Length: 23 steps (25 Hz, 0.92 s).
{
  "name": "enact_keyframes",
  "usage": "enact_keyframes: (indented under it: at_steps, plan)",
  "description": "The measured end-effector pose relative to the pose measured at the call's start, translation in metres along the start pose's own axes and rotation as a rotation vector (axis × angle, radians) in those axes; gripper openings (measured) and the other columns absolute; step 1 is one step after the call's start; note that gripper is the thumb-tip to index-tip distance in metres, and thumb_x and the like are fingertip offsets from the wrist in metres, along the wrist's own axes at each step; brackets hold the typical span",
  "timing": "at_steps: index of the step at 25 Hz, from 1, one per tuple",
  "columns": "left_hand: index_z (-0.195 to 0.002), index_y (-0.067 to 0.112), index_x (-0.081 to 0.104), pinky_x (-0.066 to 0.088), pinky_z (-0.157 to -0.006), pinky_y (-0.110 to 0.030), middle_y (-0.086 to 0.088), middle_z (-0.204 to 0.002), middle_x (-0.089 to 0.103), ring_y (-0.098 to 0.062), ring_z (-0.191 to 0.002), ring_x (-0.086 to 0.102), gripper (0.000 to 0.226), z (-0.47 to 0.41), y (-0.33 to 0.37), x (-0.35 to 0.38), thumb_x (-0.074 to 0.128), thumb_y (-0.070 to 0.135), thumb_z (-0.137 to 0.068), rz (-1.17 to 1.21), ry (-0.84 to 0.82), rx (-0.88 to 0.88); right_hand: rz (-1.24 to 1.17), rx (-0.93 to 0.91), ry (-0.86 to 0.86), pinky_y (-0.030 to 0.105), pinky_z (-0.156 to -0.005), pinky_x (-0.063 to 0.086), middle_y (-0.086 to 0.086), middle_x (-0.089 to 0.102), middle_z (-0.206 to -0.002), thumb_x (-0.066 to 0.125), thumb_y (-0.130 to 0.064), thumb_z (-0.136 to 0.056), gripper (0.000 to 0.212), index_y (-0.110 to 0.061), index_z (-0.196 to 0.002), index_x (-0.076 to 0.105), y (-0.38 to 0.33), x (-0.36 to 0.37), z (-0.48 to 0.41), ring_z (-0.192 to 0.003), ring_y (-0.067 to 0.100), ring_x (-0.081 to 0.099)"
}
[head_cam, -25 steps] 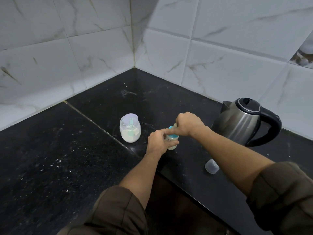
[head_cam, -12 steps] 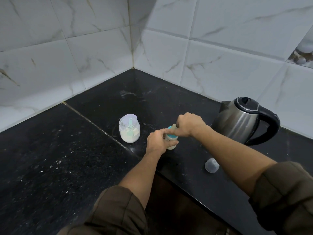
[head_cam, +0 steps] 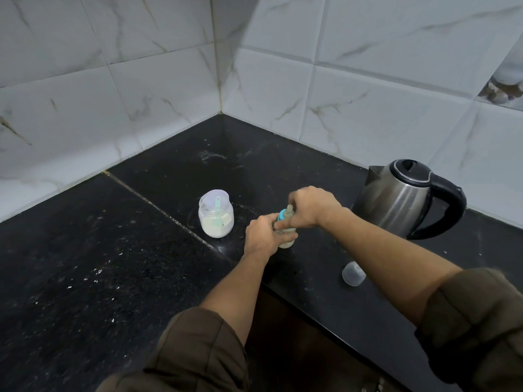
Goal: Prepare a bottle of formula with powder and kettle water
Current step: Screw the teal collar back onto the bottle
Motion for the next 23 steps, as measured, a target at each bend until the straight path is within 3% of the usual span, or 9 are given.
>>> enact_keyframes:
  at_steps: [2, 5, 12, 15, 17, 23]
  plan:
    - [-0.119, 0.029, 0.073, 0.056, -0.100, -0.043, 0.009, -0.099, 0.077, -0.013, -0.104, 0.070, 0.051, 0.0000, 0.0009, 0.0001, 0.091, 0.042, -0.073, -0.014, -0.006, -0.001, -0.049, -0.089, -0.062, 0.040, -0.090, 0.056, -0.002, 0.062, -0.122, 0.080, -0.058, -0.076, 0.076, -0.028, -0.141, 0.056, -0.0062, 0.0044, -0.0004, -0.113, 0.023, 0.063]
    - [-0.124, 0.028, 0.071, 0.055, -0.102, -0.044, 0.008, -0.106, 0.077, -0.014, -0.108, 0.070, 0.058, -0.0012, 0.0022, 0.0008, 0.091, 0.044, -0.072, -0.037, -0.009, -0.001, -0.046, -0.116, -0.079, 0.032, -0.077, 0.050, -0.005, 0.063, -0.107, 0.084, -0.037, -0.079, 0.049, -0.026, -0.124, 0.068, -0.0071, 0.0060, -0.0024, -0.107, 0.022, 0.065]
    - [-0.115, 0.030, 0.075, 0.056, -0.098, -0.038, 0.009, -0.094, 0.077, -0.011, -0.099, 0.070, 0.047, 0.0033, 0.0039, -0.0024, 0.090, 0.042, -0.071, -0.035, 0.030, 0.015, -0.029, 0.091, 0.020, 0.032, -0.066, 0.058, -0.002, 0.065, -0.085, 0.080, -0.049, -0.077, 0.048, -0.016, -0.110, 0.071, -0.0045, 0.0080, -0.0054, -0.079, 0.017, 0.066]
    - [-0.118, 0.028, 0.075, 0.056, -0.099, -0.040, 0.008, -0.099, 0.078, -0.011, -0.102, 0.070, 0.051, 0.0033, 0.0050, -0.0038, 0.090, 0.044, -0.072, -0.046, 0.017, 0.016, -0.004, -0.014, -0.053, 0.039, -0.082, 0.061, -0.002, 0.071, -0.107, 0.080, -0.054, -0.076, 0.060, -0.025, -0.126, 0.067, -0.0062, 0.0085, -0.0050, -0.096, 0.020, 0.067]
    - [-0.122, 0.027, 0.073, 0.056, -0.100, -0.041, 0.008, -0.104, 0.078, -0.012, -0.106, 0.069, 0.055, 0.0035, 0.0055, -0.0034, 0.090, 0.045, -0.073, -0.053, 0.014, 0.019, 0.032, -0.080, -0.099, 0.041, -0.087, 0.061, -0.002, 0.072, -0.114, 0.080, -0.050, -0.078, 0.056, -0.029, -0.127, 0.066, -0.0055, 0.0069, -0.0039, -0.099, 0.020, 0.066]
    - [-0.123, 0.025, 0.073, 0.055, -0.101, -0.042, 0.006, -0.104, 0.078, -0.014, -0.107, 0.070, 0.055, 0.0040, 0.0051, -0.0019, 0.089, 0.044, -0.074, -0.061, 0.050, 0.016, 0.004, 0.017, -0.009, 0.032, -0.067, 0.055, -0.001, 0.069, -0.092, 0.078, -0.045, -0.077, 0.043, -0.019, -0.111, 0.073, -0.0076, 0.0009, 0.0028, -0.084, 0.020, 0.066]
Point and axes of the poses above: each hand's wrist, its own z-axis away from the middle knuckle, its own x-axis out of the palm, y = z × x, the point moved 8 cm from there along -z, towards the middle knuckle
